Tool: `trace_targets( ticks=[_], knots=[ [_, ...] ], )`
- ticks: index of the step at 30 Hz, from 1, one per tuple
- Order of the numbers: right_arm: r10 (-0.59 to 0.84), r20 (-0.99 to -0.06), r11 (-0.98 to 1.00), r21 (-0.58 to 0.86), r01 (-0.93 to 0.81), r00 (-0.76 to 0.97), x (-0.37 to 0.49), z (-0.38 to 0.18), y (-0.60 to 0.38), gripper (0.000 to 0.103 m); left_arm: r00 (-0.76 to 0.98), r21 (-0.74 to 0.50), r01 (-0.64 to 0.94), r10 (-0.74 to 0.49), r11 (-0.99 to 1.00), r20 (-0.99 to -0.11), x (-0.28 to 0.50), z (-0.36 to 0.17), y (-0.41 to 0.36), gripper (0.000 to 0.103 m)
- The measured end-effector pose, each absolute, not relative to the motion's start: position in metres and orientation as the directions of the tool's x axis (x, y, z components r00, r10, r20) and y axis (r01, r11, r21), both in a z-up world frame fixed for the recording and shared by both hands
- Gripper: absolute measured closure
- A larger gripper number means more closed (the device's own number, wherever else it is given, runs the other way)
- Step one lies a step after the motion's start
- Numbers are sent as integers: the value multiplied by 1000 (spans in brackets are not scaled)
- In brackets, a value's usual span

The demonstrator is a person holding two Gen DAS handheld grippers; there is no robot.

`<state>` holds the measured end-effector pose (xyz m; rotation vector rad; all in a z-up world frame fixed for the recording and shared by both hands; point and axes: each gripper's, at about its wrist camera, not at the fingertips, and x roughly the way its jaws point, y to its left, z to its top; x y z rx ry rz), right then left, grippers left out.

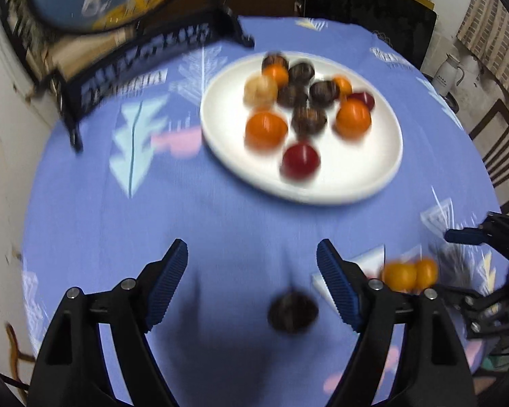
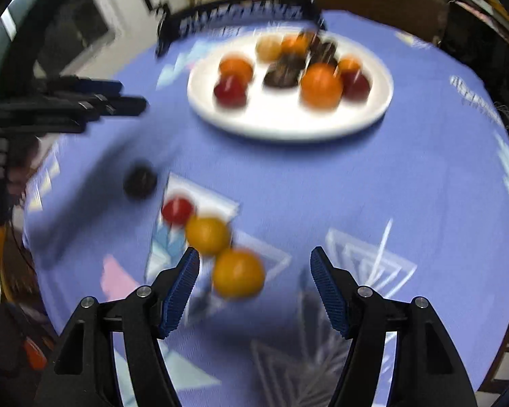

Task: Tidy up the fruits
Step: 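Grasp a tangerine with the right gripper while the left gripper grasps a dark brown fruit, then carry the tangerine and dark brown fruit onto the white plate and open both grippers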

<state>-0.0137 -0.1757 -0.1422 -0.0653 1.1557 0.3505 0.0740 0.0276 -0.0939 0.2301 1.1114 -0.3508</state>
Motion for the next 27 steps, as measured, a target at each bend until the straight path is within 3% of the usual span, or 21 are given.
trace_targets(
  ticks=[3,4,5,7,15,18,19,22,27],
  knots=[
    [216,-913,945,106,-309,347,-18,-157,-168,34,358,-30,396,-185,918,-915,51,-106,37,24],
    [218,-915,945,111,-308,339,-18,-161,-167,39,350,-30,402,-184,915,-918,47,-110,38,24],
    [221,-917,946,119,-301,331,-16,-165,-165,43,344,-29,407,-182,913,-921,43,-112,38,24],
    [206,-918,948,101,-301,340,-15,-164,-160,65,333,-29,418,-183,908,-925,37,-117,37,23],
    [229,-917,949,135,-285,327,-20,-151,-161,65,320,-21,424,-171,905,-932,38,-140,23,21],
    [233,-915,956,153,-252,330,-22,-150,-167,65,277,-42,431,-176,902,-945,47,-153,18,48],
    [232,-914,957,154,-246,331,-23,-150,-168,65,266,-52,432,-182,900,-947,48,-156,16,52],
    [233,-912,960,161,-228,337,-29,-150,-173,65,292,-2,458,-153,889,-944,45,-157,8,60],
    [255,-903,958,188,-214,346,-33,-146,-174,65,302,10,441,-138,898,-943,44,-150,9,61]
  ],
)
